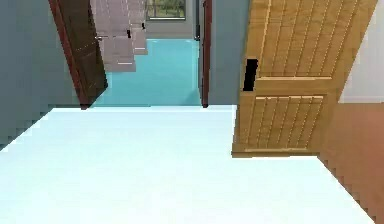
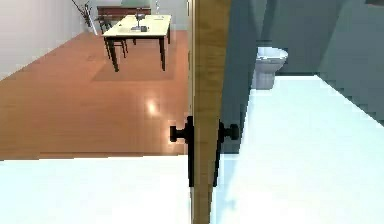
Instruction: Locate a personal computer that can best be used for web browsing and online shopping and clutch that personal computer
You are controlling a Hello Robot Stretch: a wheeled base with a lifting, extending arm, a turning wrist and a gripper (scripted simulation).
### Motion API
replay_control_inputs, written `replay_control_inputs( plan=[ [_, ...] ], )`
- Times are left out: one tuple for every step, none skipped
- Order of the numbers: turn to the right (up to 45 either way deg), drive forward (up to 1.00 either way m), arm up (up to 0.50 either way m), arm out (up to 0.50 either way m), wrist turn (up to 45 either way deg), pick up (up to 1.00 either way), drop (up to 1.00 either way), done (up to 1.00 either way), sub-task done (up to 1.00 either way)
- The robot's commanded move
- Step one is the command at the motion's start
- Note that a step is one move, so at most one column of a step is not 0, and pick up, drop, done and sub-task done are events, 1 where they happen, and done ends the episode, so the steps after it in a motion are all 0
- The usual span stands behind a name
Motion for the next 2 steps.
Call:
replay_control_inputs(
  plan=[
    [-45.0,0.00,0.00,0.00,0.0,0.00,0.00,0.00,0.00],
    [-45.0,0.00,0.00,0.00,0.0,0.00,0.00,0.00,0.00]
  ],
)
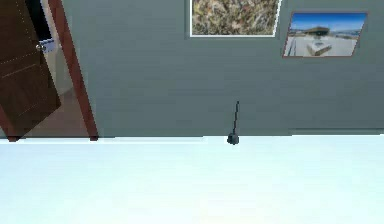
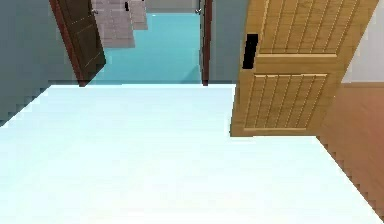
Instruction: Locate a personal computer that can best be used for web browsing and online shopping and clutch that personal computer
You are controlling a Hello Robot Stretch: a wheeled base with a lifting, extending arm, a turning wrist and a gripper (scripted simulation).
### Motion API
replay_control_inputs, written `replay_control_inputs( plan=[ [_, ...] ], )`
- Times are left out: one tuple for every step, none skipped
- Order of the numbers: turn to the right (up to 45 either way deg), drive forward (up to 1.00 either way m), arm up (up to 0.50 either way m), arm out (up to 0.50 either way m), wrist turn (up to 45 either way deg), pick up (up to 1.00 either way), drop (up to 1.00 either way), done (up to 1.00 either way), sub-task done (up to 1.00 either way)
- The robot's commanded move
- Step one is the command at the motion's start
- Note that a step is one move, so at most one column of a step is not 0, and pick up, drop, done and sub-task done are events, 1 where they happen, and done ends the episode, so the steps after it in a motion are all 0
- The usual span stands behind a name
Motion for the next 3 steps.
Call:
replay_control_inputs(
  plan=[
    [0.0,0.05,0.00,0.00,0.0,0.00,0.00,0.00,0.00],
    [45.0,0.00,0.00,0.00,0.0,0.00,0.00,0.00,0.00],
    [39.0,0.00,0.00,0.00,0.0,0.00,0.00,0.00,0.00]
  ],
)
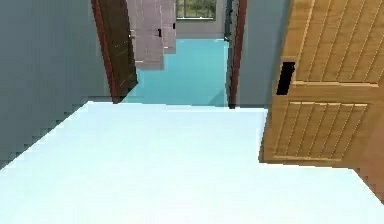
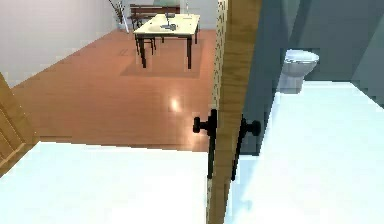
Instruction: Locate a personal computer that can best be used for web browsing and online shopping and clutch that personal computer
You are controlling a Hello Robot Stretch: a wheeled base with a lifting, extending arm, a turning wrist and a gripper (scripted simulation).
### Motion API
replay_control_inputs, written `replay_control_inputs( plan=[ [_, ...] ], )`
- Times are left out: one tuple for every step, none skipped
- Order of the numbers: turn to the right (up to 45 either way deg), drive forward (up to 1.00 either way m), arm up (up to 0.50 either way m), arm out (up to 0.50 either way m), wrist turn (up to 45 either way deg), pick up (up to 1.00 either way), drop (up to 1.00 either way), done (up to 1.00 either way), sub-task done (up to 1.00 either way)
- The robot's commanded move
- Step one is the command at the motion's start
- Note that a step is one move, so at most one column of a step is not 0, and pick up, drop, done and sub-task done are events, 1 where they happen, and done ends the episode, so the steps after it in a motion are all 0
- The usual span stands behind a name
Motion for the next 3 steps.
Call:
replay_control_inputs(
  plan=[
    [0.0,0.25,0.00,0.00,0.0,0.00,0.00,0.00,0.00],
    [45.0,0.00,0.00,0.00,0.0,0.00,0.00,0.00,0.00],
    [27.0,0.00,0.00,0.00,0.0,0.00,0.00,0.00,0.00]
  ],
)
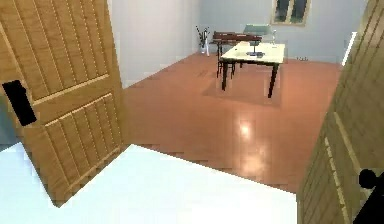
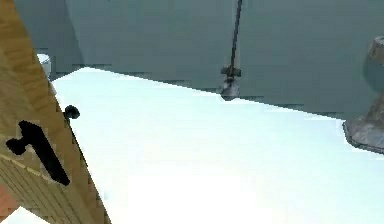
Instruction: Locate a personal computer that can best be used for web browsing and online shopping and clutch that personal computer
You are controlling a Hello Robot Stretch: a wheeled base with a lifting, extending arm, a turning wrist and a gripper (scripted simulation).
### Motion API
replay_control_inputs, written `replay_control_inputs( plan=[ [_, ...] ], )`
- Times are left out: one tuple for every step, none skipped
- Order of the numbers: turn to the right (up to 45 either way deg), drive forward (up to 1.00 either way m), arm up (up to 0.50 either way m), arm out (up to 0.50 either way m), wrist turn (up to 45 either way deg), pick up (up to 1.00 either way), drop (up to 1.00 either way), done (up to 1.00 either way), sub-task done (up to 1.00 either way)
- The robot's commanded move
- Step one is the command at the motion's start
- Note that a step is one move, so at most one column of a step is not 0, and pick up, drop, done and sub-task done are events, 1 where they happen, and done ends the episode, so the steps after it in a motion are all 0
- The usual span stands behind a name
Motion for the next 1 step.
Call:
replay_control_inputs(
  plan=[
    [0.0,0.15,0.00,0.00,0.0,0.00,0.00,0.00,0.00]
  ],
)
